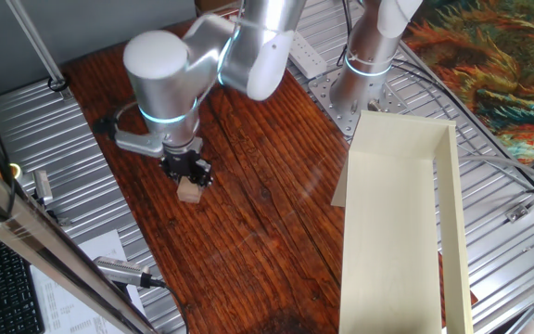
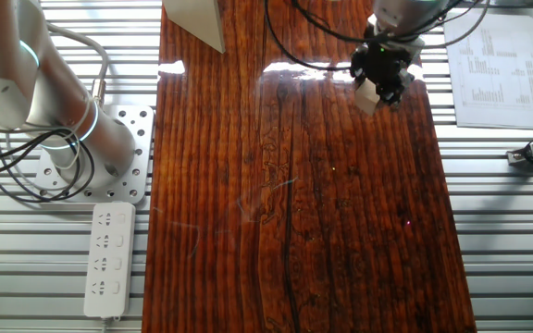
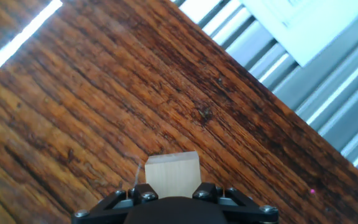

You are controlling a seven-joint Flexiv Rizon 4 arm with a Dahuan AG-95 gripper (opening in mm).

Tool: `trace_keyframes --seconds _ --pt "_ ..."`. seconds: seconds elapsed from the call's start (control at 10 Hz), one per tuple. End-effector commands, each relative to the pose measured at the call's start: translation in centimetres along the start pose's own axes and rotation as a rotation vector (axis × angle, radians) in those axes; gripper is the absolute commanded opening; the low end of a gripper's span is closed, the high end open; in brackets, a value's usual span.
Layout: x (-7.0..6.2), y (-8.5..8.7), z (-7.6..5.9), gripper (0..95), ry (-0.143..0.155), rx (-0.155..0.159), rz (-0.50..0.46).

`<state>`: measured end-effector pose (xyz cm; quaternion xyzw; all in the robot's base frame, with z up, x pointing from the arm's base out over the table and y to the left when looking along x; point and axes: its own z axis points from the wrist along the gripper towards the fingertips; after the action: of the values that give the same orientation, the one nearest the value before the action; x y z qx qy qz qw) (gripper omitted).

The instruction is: Put the object on the shelf

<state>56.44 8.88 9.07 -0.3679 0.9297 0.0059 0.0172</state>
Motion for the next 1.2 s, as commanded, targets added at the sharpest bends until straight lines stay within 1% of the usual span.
trace_keyframes --seconds 0.1,0.2,0.3,0.4,0.5,0.6,0.7,0.9,1.0,1.1,1.2 --pt "-0.1 0.0 -0.3 0.0 0.001 -0.004 0.032" --pt "-0.4 0.2 -0.7 0.0 0.006 0.000 0.027" --pt "-0.4 0.2 -0.7 0.0 0.014 0.017 0.061" --pt "-0.4 0.2 -0.7 0.0 -0.001 0.040 0.095" --pt "-0.4 0.2 -0.7 0.0 -0.013 0.051 0.085" --pt "-0.4 0.2 -0.7 0.0 -0.005 0.059 0.071" --pt "-0.4 0.2 -0.7 0.0 0.005 0.060 0.070" --pt "-0.4 0.2 -0.7 0.0 0.008 0.059 0.070" --pt "-0.4 0.2 -0.7 0.0 -0.005 0.054 0.058" --pt "-0.4 0.2 -0.7 0.0 -0.007 0.051 0.056" --pt "-0.8 0.9 -1.6 0.0 -0.010 0.046 0.064"
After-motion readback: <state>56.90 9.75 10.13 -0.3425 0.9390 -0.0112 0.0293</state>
